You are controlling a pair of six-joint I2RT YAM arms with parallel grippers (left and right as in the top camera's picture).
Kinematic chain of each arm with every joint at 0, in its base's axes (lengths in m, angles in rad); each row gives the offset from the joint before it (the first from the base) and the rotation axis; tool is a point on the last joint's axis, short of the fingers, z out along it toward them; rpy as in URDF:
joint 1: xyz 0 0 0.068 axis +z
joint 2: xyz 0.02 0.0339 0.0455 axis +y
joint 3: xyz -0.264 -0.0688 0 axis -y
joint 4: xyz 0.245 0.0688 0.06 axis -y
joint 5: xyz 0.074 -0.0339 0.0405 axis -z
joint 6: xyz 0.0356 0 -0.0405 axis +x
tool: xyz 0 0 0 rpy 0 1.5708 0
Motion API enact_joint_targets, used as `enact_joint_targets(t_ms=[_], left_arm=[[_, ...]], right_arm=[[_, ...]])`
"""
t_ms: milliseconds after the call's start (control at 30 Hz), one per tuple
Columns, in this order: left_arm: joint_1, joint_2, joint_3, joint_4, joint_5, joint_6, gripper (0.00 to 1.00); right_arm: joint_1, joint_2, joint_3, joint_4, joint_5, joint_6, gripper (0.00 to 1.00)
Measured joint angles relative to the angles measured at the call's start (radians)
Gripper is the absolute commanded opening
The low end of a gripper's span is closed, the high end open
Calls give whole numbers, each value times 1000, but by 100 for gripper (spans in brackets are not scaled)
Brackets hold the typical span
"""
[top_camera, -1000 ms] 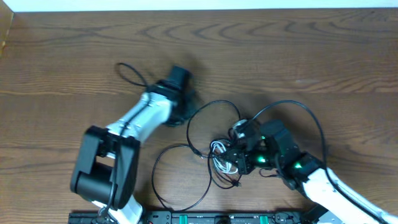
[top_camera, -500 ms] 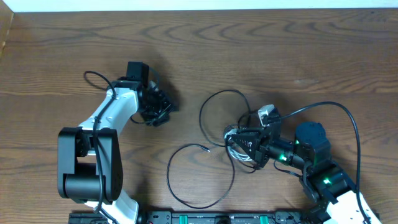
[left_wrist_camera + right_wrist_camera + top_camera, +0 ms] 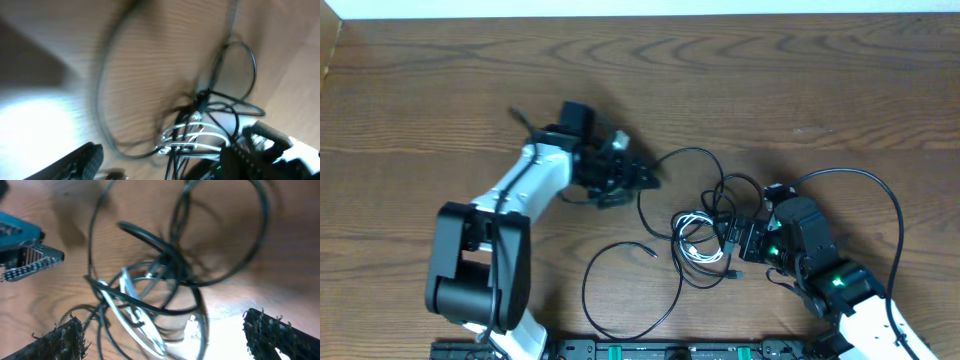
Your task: Untangle cables
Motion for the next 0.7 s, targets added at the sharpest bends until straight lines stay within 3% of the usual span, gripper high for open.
enact_joint_targets(t_ms=[167,333,400,500,700], left_arm=[[-124,0,0,144,-20,71,83],[-229,0,0,291,-164,111,83],[-274,0,0,348,-221,136,78],[-346,0,0,378,-306,186,69],[-455,0,0,365,-472,238,69]], right_arm=[[-18,-89,24,-191,44,24,99],[-58,-254,150,-404,109,-1,99],[-68,-319,201,-479,145,-11,99],[-74,-389,244,-558,195,-19,99],[-75,-434,251,-621,245,-24,99]])
